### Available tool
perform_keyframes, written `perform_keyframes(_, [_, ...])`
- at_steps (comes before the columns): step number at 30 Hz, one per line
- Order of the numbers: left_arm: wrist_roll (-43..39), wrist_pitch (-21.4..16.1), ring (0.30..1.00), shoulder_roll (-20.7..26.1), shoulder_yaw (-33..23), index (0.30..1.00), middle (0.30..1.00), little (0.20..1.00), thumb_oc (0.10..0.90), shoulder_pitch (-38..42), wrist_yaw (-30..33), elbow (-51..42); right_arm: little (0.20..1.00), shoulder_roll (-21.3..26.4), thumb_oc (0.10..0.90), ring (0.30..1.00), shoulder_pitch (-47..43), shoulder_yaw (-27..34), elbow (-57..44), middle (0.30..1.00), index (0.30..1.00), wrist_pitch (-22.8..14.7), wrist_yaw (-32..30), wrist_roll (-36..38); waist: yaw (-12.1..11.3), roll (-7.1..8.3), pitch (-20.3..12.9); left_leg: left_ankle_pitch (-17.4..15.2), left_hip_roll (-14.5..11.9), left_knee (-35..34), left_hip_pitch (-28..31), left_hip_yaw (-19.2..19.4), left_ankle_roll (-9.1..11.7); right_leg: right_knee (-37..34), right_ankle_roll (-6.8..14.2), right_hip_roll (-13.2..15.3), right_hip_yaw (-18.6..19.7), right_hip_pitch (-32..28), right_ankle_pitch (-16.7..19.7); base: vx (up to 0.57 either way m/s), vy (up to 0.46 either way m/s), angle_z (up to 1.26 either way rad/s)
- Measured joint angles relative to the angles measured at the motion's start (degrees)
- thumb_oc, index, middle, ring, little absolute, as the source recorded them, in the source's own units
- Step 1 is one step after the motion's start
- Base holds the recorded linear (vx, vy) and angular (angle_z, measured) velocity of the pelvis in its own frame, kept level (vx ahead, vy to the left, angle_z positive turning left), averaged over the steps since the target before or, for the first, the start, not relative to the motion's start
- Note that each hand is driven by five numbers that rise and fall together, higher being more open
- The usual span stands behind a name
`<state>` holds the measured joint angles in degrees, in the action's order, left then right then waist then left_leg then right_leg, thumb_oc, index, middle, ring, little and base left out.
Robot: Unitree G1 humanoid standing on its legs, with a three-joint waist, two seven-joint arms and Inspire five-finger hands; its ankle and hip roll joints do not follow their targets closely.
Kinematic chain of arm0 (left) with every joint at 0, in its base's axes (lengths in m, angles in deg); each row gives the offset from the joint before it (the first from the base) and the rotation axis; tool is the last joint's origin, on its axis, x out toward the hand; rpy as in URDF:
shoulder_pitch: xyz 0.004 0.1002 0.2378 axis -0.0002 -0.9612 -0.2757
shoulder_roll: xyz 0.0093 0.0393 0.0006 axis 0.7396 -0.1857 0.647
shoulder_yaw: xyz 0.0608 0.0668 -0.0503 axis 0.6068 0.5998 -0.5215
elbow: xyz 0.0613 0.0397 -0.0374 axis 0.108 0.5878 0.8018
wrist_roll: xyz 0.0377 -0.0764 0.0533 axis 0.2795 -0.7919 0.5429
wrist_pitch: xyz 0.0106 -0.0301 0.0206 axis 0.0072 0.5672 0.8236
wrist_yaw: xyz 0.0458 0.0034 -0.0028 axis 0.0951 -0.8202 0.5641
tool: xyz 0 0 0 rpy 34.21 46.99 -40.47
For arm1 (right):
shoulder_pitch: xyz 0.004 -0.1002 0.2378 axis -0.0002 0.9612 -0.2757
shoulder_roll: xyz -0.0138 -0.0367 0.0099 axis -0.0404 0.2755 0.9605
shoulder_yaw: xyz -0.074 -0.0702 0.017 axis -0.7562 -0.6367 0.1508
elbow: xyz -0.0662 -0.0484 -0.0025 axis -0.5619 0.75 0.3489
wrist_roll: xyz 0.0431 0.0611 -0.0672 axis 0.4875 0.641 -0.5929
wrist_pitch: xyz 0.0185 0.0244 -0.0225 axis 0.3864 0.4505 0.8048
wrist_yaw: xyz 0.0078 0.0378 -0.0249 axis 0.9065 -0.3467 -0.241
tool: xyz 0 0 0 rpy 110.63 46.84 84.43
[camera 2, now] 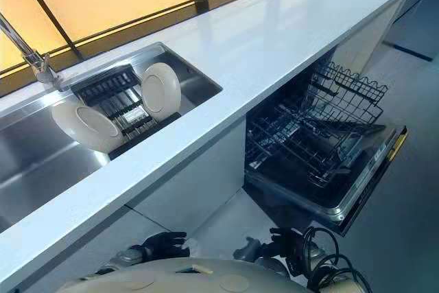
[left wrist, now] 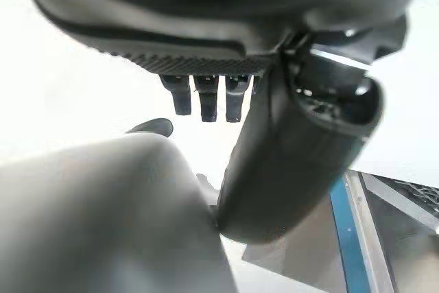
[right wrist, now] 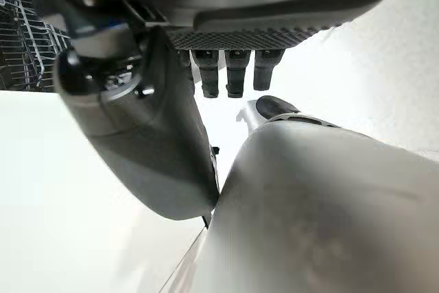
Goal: Pick up plates and place into dishwasher.
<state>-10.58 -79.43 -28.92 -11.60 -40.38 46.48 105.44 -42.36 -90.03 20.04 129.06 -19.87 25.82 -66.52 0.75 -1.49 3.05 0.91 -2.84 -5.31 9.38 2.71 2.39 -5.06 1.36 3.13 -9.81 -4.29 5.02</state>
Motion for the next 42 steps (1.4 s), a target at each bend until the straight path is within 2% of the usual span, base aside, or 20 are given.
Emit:
perform_keyframes(12, [-0.02,-0.14,0.9,0.0,0.01,0.9,0.9,0.9,0.8,0.01,-0.04,-0.02,0.9,0.0,0.8,0.9,0.04,0.0,0.01,0.9,0.9,-0.02,0.0,-0.01,0.0,-0.02,0.04,0.0,0.0,0.0,0.0,-0.01,0.0,0.0,0.0,0.01,-0.02,-0.01,0.0,-0.01,0.014,0.09])
perform_keyframes(19, [-0.96,-3.83,0.9,0.07,0.71,0.9,0.9,0.9,0.8,-0.12,-3.5,-0.84,0.9,0.11,0.8,0.9,-0.57,-0.09,-0.34,0.9,0.9,0.44,0.14,-0.24,0.06,-0.3,0.46,0.01,0.02,0.01,0.0,0.01,0.0,0.0,0.01,0.01,-0.02,0.03,0.0,0.0,0.002,0.0])
perform_keyframes(21, [-2.28,-4.3,0.9,1.18,3.67,0.9,0.9,0.9,0.8,-0.37,-5.59,-6.0,0.9,0.33,0.8,0.9,-0.79,-0.15,-1.27,0.9,0.9,1.18,0.56,-0.8,0.09,-0.42,1.13,0.09,0.06,0.03,-0.02,0.03,-0.02,0.0,0.02,0.04,-0.02,0.09,0.01,-0.05,0.019,0.01])
perform_keyframes(27, [-5.53,-3.67,0.9,6.24,11.62,0.9,0.9,0.9,0.8,1.39,-12.94,-31.49,0.9,0.99,0.8,0.9,-1.08,-1.77,-3.06,0.9,0.9,2.58,1.07,-1.01,0.2,-0.86,2.02,0.34,0.11,-0.01,-0.1,0.03,0.21,0.01,0.04,0.05,-0.04,0.11,0.02,-0.02,0.006,0.01])
perform_keyframes(30, [-10.05,-2.64,0.9,6.78,11.85,0.9,0.9,0.9,0.8,2.93,-16.24,-40.96,0.9,1.01,0.8,0.9,-1.75,-2.15,-3.13,0.9,0.9,2.65,1.09,-1.02,0.69,-1.23,2.25,0.35,0.12,-0.02,-0.13,0.02,0.22,0.01,0.06,-0.05,-0.04,0.1,0.01,0.0,0.0,0.0])
perform_keyframes(32, [-13.42,1.15,0.9,7.39,12.31,0.9,0.9,0.9,0.8,3.66,-16.84,-48.83,0.9,0.91,0.8,0.9,-1.51,-2.27,-3.43,0.9,0.9,2.54,1.0,-1.03,1.02,-1.24,2.32,0.35,0.07,-0.01,-0.17,0.04,0.23,0.0,0.07,-0.03,0.02,0.2,0.0,-0.01,-0.037,-0.01])
perform_keyframes(35, [-20.72,3.2,0.9,6.87,13.98,0.9,0.9,0.9,0.8,5.98,-18.83,-56.48,0.9,0.87,0.8,0.9,-1.59,-2.61,-3.39,0.9,0.9,2.37,0.85,-1.03,1.08,-1.19,2.38,0.35,0.09,0.01,-0.12,0.05,0.23,0.0,0.08,-0.19,-0.04,0.1,-0.01,0.01,-0.04,0.01])
perform_keyframes(38, [-23.93,6.04,0.9,6.78,15.3,0.9,0.9,0.9,0.8,7.49,-19.31,-62.31,0.9,0.8,0.8,0.9,-1.75,-3.71,-3.09,0.9,0.9,2.11,0.7,-1.05,1.1,-1.02,2.48,0.35,0.07,-0.01,-0.12,0.05,0.23,0.0,0.1,-0.25,-0.06,0.08,-0.02,0.02,-0.052,0.0])
perform_keyframes(42, [-28.6,7.99,0.9,6.57,18.42,0.9,0.9,0.9,0.8,10.21,-19.38,-68.07,0.9,0.6,0.8,0.9,-2.58,-4.64,-2.68,0.9,0.9,1.75,0.5,-1.04,1.14,-0.82,2.61,0.35,0.05,0.04,-0.07,0.04,0.24,0.0,0.2,-0.26,-0.09,0.01,-0.09,0.0,-0.081,0.0])
